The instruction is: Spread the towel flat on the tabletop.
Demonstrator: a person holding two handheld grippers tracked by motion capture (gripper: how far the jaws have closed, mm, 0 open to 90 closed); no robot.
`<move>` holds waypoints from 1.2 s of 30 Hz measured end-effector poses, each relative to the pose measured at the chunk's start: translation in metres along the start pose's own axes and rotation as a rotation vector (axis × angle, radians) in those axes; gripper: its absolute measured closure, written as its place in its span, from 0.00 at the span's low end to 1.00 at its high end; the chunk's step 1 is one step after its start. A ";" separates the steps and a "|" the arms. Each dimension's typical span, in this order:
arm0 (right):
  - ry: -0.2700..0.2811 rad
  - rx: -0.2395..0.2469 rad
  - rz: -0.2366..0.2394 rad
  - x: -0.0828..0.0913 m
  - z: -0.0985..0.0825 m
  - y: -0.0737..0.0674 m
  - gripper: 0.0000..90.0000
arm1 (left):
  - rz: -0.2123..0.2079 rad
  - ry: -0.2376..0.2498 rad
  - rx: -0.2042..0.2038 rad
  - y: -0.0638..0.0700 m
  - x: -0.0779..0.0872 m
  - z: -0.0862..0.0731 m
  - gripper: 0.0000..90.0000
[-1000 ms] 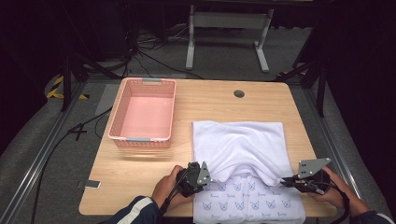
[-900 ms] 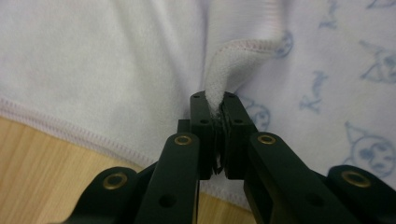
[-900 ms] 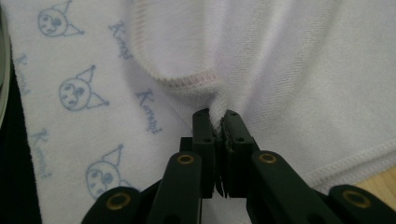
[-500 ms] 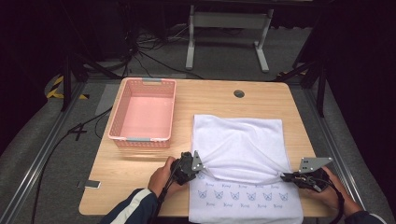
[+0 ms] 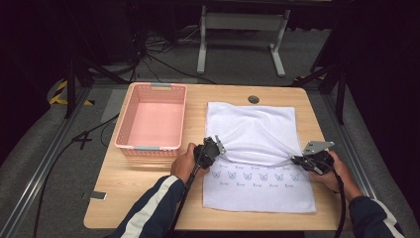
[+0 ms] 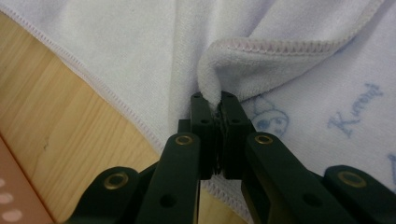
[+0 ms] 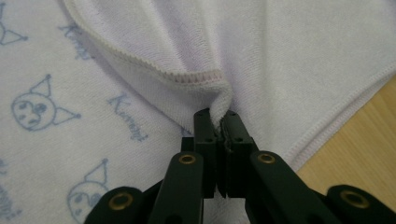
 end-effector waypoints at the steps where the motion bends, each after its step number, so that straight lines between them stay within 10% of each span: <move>1: -0.001 0.005 -0.001 -0.001 0.001 0.001 0.96 | -0.004 0.007 0.016 -0.001 0.000 0.000 0.96; 11: 0.252 0.019 0.085 0.072 0.013 -0.006 0.95 | -0.034 0.255 0.050 0.002 0.082 -0.004 0.96; 17: 0.283 0.067 0.141 0.099 0.003 -0.017 0.95 | -0.083 0.336 0.039 0.009 0.109 -0.020 0.96; 26: 0.152 0.203 0.255 0.112 -0.034 -0.051 0.94 | -0.207 0.333 -0.067 0.067 0.115 -0.043 0.94; 36: 0.063 0.258 0.365 0.103 -0.058 -0.067 0.95 | -0.269 0.251 -0.107 0.087 0.099 -0.062 0.95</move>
Point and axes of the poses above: each handheld gripper's, and its own axes: x roughly backward along the jaws, z roughly out of its top, y roughly to its right, the point moved 3 cm from there along -x, roughly forward along the jaws, and after that the axes turned 8 degrees about -x, right-handed, at the moved point
